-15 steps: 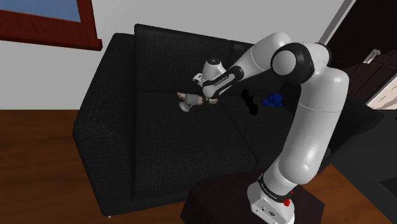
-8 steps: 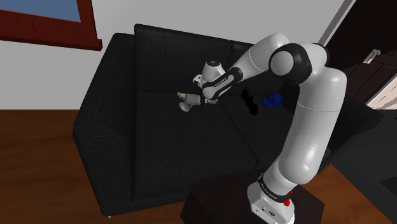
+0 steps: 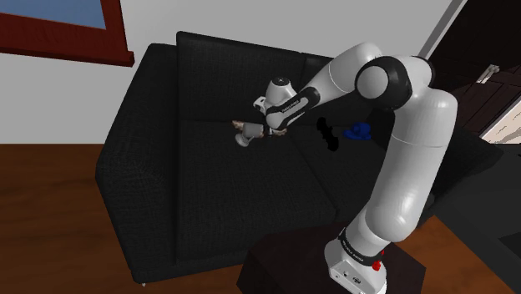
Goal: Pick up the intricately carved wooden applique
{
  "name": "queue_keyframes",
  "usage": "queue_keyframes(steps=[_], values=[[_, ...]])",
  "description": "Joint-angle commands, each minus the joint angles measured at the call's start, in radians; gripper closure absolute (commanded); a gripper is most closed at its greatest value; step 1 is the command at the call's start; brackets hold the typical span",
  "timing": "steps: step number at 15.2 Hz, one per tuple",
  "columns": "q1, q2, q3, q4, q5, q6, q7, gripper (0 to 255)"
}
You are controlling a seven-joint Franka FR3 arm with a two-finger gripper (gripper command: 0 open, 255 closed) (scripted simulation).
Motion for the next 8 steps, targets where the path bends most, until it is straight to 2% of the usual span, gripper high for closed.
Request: queue_keyframes(steps=[1, 8], values=[[0.0, -0.017, 0.002, 0.003, 0.004, -0.019, -0.007, 255], [0.0, -0.084, 0.008, 0.018, 0.018, -0.1, -0.033, 255]])
